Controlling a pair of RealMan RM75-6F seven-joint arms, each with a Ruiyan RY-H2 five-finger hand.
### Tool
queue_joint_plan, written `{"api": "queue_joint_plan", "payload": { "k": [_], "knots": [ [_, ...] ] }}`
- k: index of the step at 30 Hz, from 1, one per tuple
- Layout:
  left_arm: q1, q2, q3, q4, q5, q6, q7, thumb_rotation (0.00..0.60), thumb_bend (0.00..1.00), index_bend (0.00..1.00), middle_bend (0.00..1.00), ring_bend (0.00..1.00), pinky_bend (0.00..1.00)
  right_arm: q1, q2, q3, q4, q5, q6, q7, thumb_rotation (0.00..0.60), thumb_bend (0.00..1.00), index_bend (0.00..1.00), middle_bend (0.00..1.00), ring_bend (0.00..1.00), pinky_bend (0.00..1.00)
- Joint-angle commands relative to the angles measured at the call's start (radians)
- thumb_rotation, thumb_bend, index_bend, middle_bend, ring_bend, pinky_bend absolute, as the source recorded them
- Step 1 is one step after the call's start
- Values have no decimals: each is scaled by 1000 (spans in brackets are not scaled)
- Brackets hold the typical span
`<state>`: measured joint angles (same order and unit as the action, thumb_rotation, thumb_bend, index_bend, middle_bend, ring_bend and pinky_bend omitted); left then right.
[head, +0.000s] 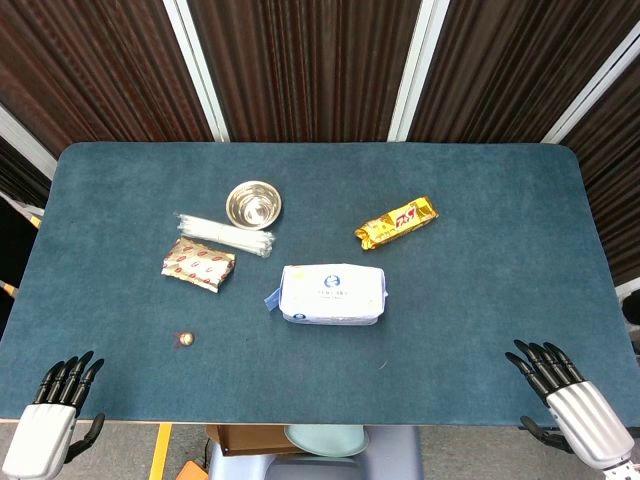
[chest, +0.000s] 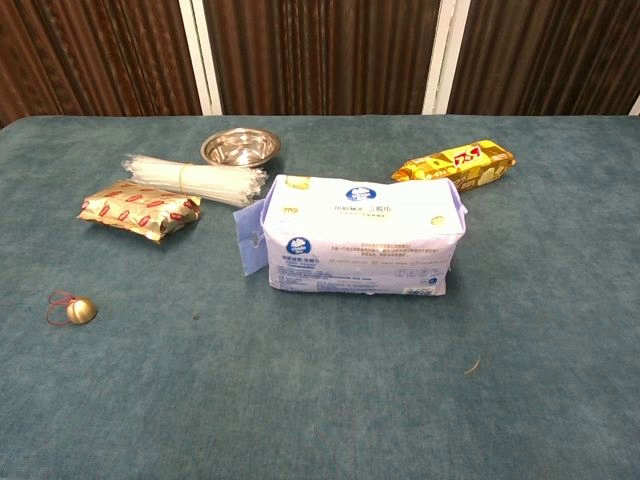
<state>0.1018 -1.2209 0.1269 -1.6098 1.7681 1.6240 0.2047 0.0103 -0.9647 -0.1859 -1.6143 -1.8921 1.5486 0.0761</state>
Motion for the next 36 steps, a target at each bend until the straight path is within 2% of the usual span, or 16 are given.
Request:
{"api": "queue_joint_plan", "payload": {
  "k": [1,4,6,7,8,10,11,13,15,18,22,28,36],
  "knots": [
    [-3,-4,1,1,-3,-10,4,600,400,0,0,0,93,3,-1,0,-3,3,-9,-5,600,355,0,0,0,0],
    [-19,-20,-1,4,-1,-38,4,600,400,0,0,0,103,6,-7,3,-4,7,-18,-16,600,355,0,0,0,0],
    [-40,-50,-21,19,-5,-54,-9,600,401,3,52,51,169,7,-12,4,-6,9,-23,-27,600,355,0,0,0,0],
    [-51,-69,-34,30,-6,-59,-14,600,405,26,161,140,241,6,-15,5,-7,9,-24,-34,600,355,0,0,0,0],
    [-65,-89,-48,44,-4,-66,-19,600,408,45,229,196,277,5,-18,6,-8,9,-24,-42,600,355,0,0,0,0],
    [-107,-129,-77,91,-10,-105,-28,600,431,159,553,466,452,1,-28,11,-10,17,-27,-68,600,355,0,0,0,0],
    [-125,-146,-91,107,-25,-130,-32,600,436,184,620,529,498,1,-33,12,-11,20,-32,-80,600,355,0,0,0,0],
    [-166,-189,-126,143,-62,-181,-51,600,449,275,845,761,717,3,-40,15,-16,29,-45,-96,600,355,0,0,0,0],
    [-197,-238,-161,186,-96,-205,-87,600,456,369,973,913,880,5,-47,20,-22,43,-57,-113,600,355,0,0,0,0],
    [-229,-303,-193,257,-120,-215,-101,600,467,458,1000,985,949,8,-57,29,-30,64,-76,-138,600,355,0,0,0,0],
    [-261,-346,-203,296,-144,-249,-84,600,467,470,1000,1000,993,14,-71,35,-38,86,-105,-174,600,355,0,0,0,0],
    [-294,-407,-216,350,-175,-267,-42,600,457,504,1000,1000,1000,19,-81,30,-45,88,-128,-205,600,356,0,0,0,0],
    [-307,-439,-216,387,-203,-270,-32,600,442,493,1000,1000,1000,17,-83,28,-50,92,-127,-212,600,355,0,0,0,0]
  ]
}}
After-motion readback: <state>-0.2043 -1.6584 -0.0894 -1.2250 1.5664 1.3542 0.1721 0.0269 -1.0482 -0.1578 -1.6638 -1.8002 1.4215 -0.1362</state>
